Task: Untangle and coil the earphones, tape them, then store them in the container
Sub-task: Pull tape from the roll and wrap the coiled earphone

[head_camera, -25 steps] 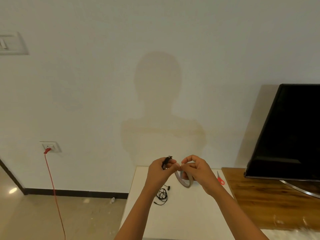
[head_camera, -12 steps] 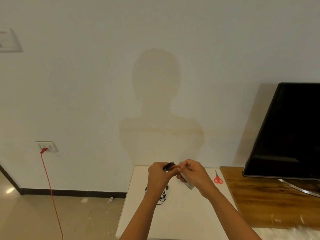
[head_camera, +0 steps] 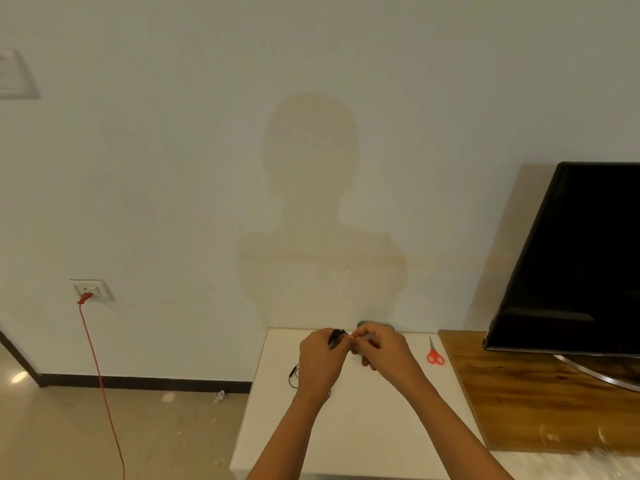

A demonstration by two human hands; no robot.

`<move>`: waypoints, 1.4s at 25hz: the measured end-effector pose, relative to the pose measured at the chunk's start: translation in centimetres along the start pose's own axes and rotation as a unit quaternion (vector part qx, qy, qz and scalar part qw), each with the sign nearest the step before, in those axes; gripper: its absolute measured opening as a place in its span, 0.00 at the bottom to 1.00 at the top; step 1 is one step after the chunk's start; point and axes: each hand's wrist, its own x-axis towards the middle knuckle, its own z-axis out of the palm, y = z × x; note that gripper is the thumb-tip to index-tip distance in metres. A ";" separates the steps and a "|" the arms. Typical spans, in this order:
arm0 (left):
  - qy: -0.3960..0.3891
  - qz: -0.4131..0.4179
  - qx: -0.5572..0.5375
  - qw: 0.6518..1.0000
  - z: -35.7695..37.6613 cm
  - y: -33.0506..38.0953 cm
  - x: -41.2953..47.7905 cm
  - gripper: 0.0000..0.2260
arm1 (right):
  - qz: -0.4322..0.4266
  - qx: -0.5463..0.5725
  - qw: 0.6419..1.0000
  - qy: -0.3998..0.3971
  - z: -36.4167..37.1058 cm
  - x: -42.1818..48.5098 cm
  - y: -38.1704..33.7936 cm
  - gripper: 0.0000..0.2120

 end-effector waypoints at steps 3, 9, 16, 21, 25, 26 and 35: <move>-0.021 -0.040 -0.022 0.999 0.0 -0.4 -0.4 0.11 | 0.017 -0.013 0.999 -0.034 0.0 0.2 0.1 0.06; -0.094 -0.147 -0.130 0.976 -0.5 -0.5 -1.8 0.18 | 0.047 -0.065 0.996 -0.026 -0.6 0.5 0.7 0.06; -0.022 -0.137 -0.215 0.967 0.3 -0.7 -2.2 0.16 | 0.096 0.048 0.994 -0.001 -0.7 0.8 -0.3 0.07; -0.054 -0.094 -0.201 0.974 0.5 -0.9 -2.7 0.16 | 0.102 0.062 0.992 -0.030 -0.3 1.6 -1.8 0.08; -0.016 -0.064 -0.183 0.981 0.8 -0.7 -2.9 0.14 | 0.088 0.020 0.996 -0.011 0.6 2.0 -2.1 0.10; -0.004 -0.060 -0.172 0.983 1.0 -0.7 -2.8 0.14 | 0.080 0.008 0.997 -0.007 0.8 2.0 -2.1 0.10; 0.065 0.001 -0.063 0.996 2.4 -2.0 -2.4 0.16 | 0.071 -0.024 0.996 0.046 1.8 1.2 -2.4 0.09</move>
